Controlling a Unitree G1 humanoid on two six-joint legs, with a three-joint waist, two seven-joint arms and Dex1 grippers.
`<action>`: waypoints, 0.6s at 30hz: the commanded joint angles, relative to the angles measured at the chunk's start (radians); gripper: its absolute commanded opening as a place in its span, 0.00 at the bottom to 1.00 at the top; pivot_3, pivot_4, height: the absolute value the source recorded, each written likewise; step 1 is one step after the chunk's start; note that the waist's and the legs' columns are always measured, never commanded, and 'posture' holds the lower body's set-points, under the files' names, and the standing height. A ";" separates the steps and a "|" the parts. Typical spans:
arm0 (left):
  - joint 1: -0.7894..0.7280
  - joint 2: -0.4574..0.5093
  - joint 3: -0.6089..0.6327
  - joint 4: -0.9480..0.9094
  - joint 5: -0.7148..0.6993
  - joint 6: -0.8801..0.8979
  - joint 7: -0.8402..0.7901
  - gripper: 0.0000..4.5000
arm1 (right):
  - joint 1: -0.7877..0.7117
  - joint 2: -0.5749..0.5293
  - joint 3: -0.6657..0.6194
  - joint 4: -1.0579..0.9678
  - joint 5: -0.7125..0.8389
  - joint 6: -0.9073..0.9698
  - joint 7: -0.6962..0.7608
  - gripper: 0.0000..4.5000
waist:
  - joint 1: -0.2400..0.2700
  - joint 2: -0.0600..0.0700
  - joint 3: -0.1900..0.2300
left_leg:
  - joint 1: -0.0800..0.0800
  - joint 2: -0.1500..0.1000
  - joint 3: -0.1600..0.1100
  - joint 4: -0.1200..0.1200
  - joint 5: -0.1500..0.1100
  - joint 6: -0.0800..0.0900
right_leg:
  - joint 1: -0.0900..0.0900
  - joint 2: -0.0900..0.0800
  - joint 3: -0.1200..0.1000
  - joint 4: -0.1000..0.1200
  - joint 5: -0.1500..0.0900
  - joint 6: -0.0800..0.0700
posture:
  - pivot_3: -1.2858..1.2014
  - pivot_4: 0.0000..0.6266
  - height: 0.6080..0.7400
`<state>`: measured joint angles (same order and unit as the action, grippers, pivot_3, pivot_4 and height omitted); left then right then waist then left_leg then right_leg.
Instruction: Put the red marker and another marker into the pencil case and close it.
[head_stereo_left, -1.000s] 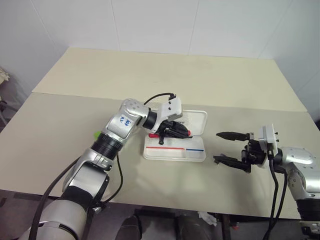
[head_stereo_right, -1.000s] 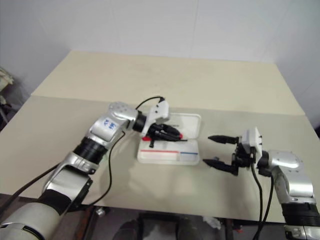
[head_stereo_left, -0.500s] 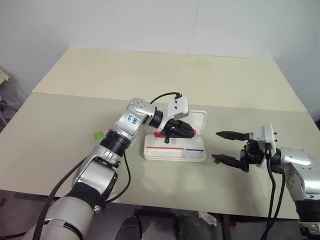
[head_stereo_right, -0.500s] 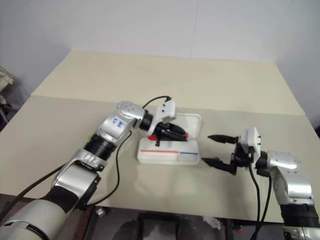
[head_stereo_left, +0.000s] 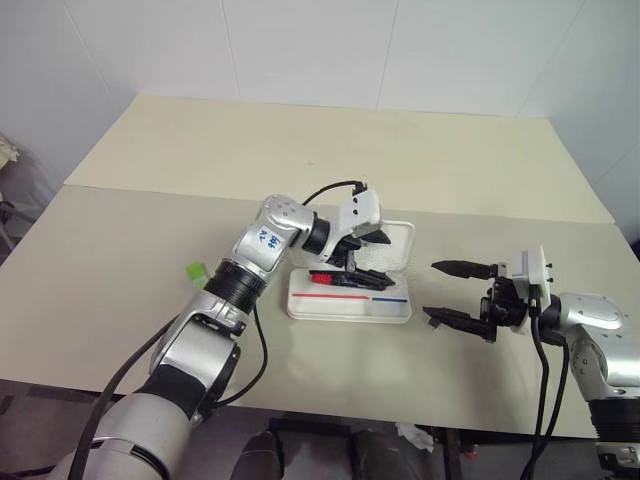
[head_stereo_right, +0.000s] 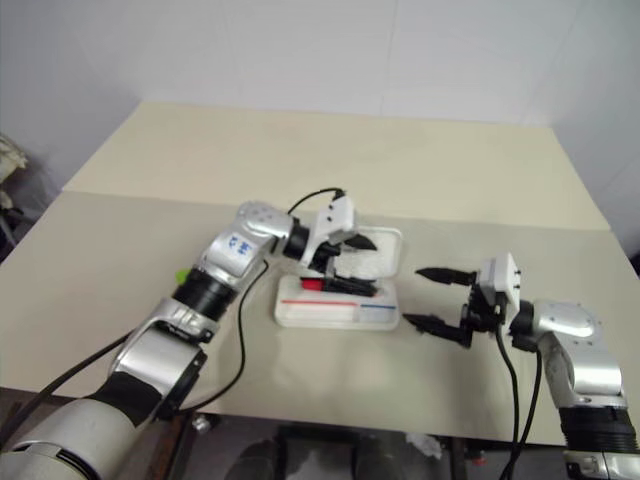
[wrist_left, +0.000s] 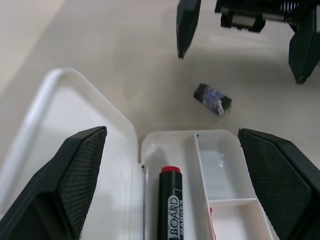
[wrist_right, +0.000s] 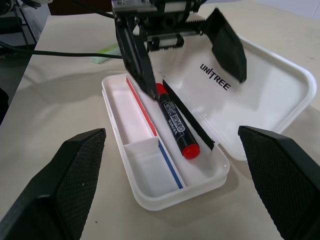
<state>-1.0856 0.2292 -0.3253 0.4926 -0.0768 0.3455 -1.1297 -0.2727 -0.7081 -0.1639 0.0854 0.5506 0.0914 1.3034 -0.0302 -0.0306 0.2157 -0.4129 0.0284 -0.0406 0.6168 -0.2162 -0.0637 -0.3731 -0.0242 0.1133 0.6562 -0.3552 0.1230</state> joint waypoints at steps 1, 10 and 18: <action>0.035 0.034 0.050 -0.181 -0.037 0.067 0.023 0.99 | -0.015 -0.006 -0.018 -0.007 0.007 -0.013 0.011 1.00 | -0.001 0.000 0.000 | 0.000 0.000 0.000 0.000 0.000 0.000 | 0.000 0.000 0.000 0.000 0.000 0.000 | 0.52 0.24 1.00; 0.240 0.023 0.239 -0.598 -0.006 0.379 0.455 0.99 | -0.033 -0.019 -0.012 0.030 -0.006 -0.016 0.035 1.00 | 0.001 0.000 0.000 | 0.000 0.000 -0.001 0.005 0.000 0.000 | 0.001 0.000 0.000 0.004 0.000 0.000 | 0.52 0.24 1.00; 0.442 -0.155 0.389 -0.873 0.052 0.559 0.892 0.99 | -0.134 -0.019 -0.012 0.172 0.019 -0.038 0.188 1.00 | 0.000 0.000 0.000 | 0.008 0.000 -0.004 0.009 -0.001 0.002 | 0.014 0.000 -0.002 0.000 0.002 0.003 | 0.52 0.24 1.00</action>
<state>-0.6510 0.0912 0.0372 -0.3190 -0.0453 0.8693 -0.3163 -0.3858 -0.7150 -0.1578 0.2403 0.5419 0.0757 1.4409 -0.0302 -0.0306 0.2158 -0.4047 0.0279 -0.0442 0.6262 -0.2174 -0.0616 -0.3585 -0.0248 0.1118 0.6554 -0.3530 0.1269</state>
